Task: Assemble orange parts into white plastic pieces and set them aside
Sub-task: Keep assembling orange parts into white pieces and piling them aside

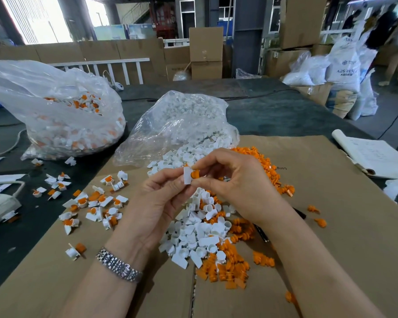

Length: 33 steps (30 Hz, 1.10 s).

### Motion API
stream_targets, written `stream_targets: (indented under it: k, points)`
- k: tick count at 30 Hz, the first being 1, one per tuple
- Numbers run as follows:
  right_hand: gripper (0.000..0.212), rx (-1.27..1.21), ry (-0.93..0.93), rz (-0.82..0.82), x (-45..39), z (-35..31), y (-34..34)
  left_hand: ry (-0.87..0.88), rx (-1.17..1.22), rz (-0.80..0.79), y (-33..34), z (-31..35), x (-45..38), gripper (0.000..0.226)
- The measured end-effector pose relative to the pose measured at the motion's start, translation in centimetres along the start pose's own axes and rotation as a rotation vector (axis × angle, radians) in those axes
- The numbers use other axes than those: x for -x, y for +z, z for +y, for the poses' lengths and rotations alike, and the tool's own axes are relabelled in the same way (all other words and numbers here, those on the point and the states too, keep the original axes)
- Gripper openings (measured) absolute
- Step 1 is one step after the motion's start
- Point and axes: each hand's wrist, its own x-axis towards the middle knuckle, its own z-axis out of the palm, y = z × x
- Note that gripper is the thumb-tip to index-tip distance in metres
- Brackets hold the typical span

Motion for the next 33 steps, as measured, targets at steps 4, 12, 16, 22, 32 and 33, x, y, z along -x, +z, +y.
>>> stream_targets:
  k: [4,12,16,22,32,33]
  points:
    - [0.019,0.119,-0.075,0.03,-0.02,-0.08,0.38,-0.02,0.019,0.034,0.03,-0.13,-0.02,0.015]
    - [0.021,0.216,-0.085,0.063,-0.12,0.23,0.61,-0.015,-0.081,0.027,0.16,-0.02,0.02,0.029]
    - [0.02,0.25,-0.088,0.053,-0.05,0.2,0.87,-0.002,-0.145,0.093,0.12,-0.05,0.0,0.02]
    - [0.02,0.239,-0.07,0.054,0.05,0.1,0.76,-0.041,-0.079,0.085,-0.13,0.2,0.0,0.021]
    - [0.025,0.274,-0.024,-0.041,0.03,0.18,0.79,-0.082,-0.156,0.11,0.08,0.19,0.02,0.009]
    - [0.03,0.278,0.023,-0.054,-0.05,0.3,0.47,-0.086,-0.159,0.127,0.04,0.22,-0.02,0.01]
